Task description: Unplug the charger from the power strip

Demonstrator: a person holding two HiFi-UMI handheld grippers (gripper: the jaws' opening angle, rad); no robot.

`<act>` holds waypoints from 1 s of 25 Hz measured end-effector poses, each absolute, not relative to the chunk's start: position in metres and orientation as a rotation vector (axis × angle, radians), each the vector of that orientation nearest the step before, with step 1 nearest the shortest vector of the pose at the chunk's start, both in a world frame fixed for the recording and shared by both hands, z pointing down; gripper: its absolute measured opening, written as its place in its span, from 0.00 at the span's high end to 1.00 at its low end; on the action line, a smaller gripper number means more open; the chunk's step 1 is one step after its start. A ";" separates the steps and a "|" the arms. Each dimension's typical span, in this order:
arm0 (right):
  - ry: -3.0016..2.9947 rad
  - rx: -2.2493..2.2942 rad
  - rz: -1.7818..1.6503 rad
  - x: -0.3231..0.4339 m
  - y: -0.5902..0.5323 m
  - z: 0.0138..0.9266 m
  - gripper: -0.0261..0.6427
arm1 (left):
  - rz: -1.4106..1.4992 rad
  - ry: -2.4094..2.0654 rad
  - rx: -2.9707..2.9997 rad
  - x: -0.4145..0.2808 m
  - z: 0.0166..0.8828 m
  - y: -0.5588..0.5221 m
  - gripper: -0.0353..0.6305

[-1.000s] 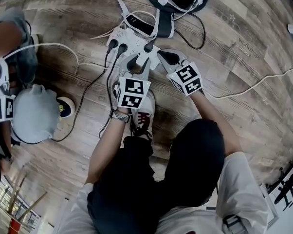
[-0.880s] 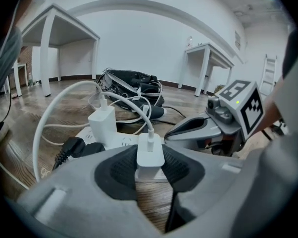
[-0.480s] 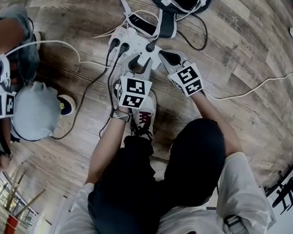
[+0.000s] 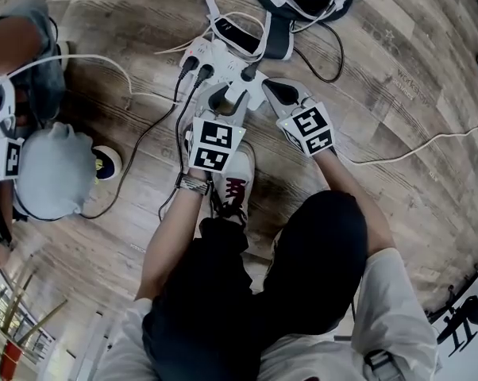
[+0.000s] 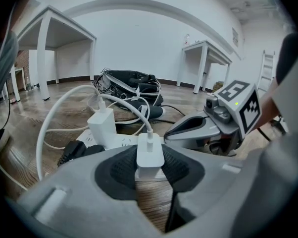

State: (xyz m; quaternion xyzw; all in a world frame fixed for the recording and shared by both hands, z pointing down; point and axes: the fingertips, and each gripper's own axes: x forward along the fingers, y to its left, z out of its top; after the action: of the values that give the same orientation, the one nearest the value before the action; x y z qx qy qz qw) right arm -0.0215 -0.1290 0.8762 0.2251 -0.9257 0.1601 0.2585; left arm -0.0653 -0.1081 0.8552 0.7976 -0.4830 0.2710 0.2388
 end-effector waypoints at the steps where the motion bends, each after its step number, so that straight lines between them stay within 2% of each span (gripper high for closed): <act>1: -2.512 0.606 0.433 -0.022 -0.129 0.876 0.96 | 0.746 -1.324 2.185 -0.065 0.855 -0.108 0.74; 14: -2.542 0.580 0.419 -0.022 -0.129 0.874 0.96 | 0.780 -1.360 2.224 -0.066 0.841 -0.106 0.74; 25: -2.544 0.568 0.439 -0.022 -0.128 0.875 0.96 | 0.491 -1.198 2.182 -0.051 0.842 -0.101 0.74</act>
State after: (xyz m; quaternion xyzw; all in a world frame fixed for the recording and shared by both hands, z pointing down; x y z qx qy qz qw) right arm -0.0218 -0.1281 0.8750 0.2083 -0.9327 0.1611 0.2464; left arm -0.0513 -0.1008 0.8422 0.8210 -0.4509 0.1849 0.2974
